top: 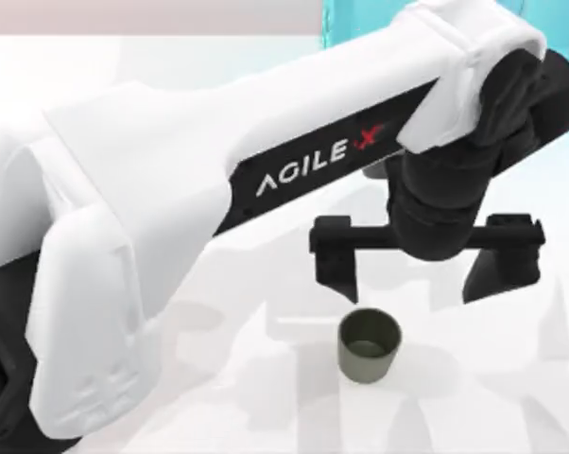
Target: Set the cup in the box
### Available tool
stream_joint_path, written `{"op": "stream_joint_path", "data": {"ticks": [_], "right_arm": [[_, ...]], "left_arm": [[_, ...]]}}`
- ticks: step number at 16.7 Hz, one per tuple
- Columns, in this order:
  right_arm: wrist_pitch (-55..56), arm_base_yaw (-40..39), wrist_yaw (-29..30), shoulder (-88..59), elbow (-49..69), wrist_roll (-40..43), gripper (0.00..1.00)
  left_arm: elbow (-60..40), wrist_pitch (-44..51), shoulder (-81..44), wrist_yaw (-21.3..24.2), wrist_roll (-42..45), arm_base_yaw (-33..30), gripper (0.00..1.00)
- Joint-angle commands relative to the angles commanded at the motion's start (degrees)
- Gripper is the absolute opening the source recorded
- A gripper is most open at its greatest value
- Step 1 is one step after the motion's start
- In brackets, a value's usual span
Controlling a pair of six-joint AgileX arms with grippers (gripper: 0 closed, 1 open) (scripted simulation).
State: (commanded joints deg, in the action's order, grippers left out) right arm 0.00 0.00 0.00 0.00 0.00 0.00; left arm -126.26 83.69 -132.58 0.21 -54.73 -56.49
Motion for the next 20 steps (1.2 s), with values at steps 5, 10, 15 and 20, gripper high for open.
{"op": "stream_joint_path", "data": {"ticks": [5,10,15,20], "right_arm": [[0.00,0.00,0.00,0.00,0.00,0.00,1.00],[0.00,0.00,0.00,0.00,0.00,0.00,1.00],[0.00,0.00,0.00,0.00,0.00,0.00,1.00],[0.00,0.00,0.00,0.00,0.00,0.00,1.00]], "left_arm": [[12.37,-12.87,-0.35,0.01,0.06,0.05,1.00],[19.19,-19.88,-0.76,0.01,-0.01,-0.03,1.00],[19.19,-19.88,-0.76,0.01,-0.01,-0.03,0.85],[19.19,-19.88,-0.76,0.01,-0.01,-0.03,0.47]]}}
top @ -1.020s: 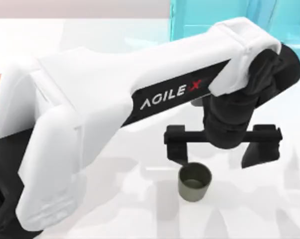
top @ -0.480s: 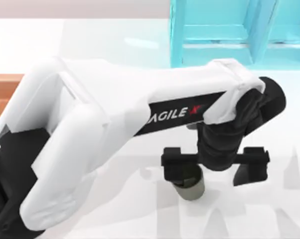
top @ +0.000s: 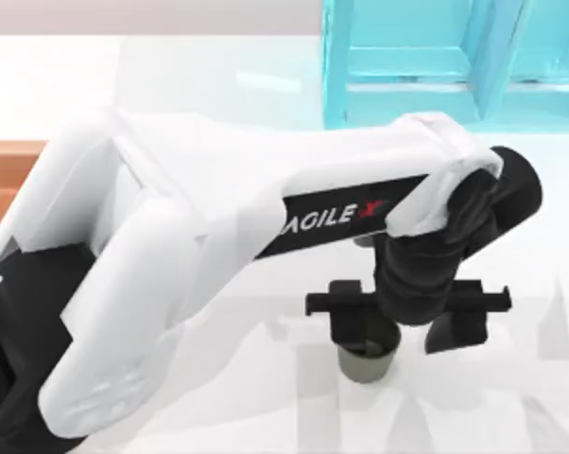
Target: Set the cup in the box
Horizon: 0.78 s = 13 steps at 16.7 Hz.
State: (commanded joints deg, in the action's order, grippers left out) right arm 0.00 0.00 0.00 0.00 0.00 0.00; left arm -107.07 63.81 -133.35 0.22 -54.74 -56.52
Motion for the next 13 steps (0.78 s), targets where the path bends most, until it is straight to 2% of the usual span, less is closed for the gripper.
{"op": "stream_joint_path", "data": {"ticks": [6,13], "right_arm": [[0.00,0.00,0.00,0.00,0.00,0.00,1.00],[0.00,0.00,0.00,0.00,0.00,0.00,1.00]], "left_arm": [[0.00,0.00,0.00,0.00,0.00,0.00,0.02],[0.00,0.00,0.00,0.00,0.00,0.00,0.00]]}}
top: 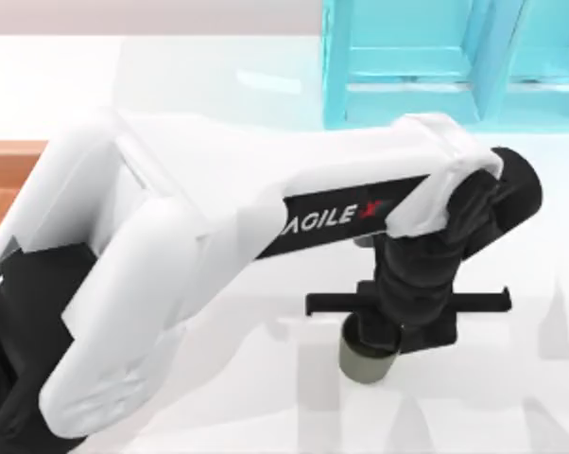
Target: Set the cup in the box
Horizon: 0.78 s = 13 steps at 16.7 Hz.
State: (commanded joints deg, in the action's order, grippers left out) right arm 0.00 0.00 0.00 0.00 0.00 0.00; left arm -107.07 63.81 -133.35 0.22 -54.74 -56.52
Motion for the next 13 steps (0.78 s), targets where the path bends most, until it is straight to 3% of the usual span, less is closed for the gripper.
{"op": "stream_joint_path", "data": {"ticks": [4,7,10,13], "right_arm": [[0.00,0.00,0.00,0.00,0.00,0.00,1.00],[0.00,0.00,0.00,0.00,0.00,0.00,1.00],[0.00,0.00,0.00,0.00,0.00,0.00,1.00],[0.00,0.00,0.00,0.00,0.00,0.00,1.00]], "left_arm": [[0.08,0.33,0.33,0.02,0.70,0.72,0.00],[1.12,2.20,2.61,0.17,5.92,6.04,0.00],[2.96,5.16,7.28,0.53,16.45,16.66,0.00],[5.42,8.73,13.77,1.03,31.27,31.64,0.00]]}}
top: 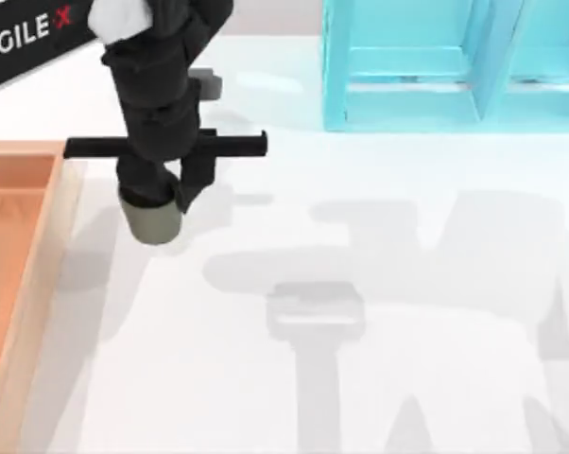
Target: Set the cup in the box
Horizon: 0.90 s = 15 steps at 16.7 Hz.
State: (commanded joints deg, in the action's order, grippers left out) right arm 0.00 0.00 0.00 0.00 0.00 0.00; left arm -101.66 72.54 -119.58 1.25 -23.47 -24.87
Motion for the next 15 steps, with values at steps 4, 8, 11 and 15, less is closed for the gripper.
{"op": "stream_joint_path", "data": {"ticks": [4,8,11,15], "right_arm": [[0.00,0.00,0.00,0.00,0.00,0.00,1.00],[0.00,0.00,0.00,0.00,0.00,0.00,1.00],[0.00,0.00,0.00,0.00,0.00,0.00,1.00],[0.00,0.00,0.00,0.00,0.00,0.00,1.00]], "left_arm": [[4.19,4.71,9.08,0.65,20.42,20.46,0.00],[8.10,7.97,15.96,1.22,33.42,33.47,0.00],[9.35,8.87,18.33,1.44,36.80,36.87,0.00],[9.15,8.75,18.11,1.25,36.86,36.68,0.00]]}}
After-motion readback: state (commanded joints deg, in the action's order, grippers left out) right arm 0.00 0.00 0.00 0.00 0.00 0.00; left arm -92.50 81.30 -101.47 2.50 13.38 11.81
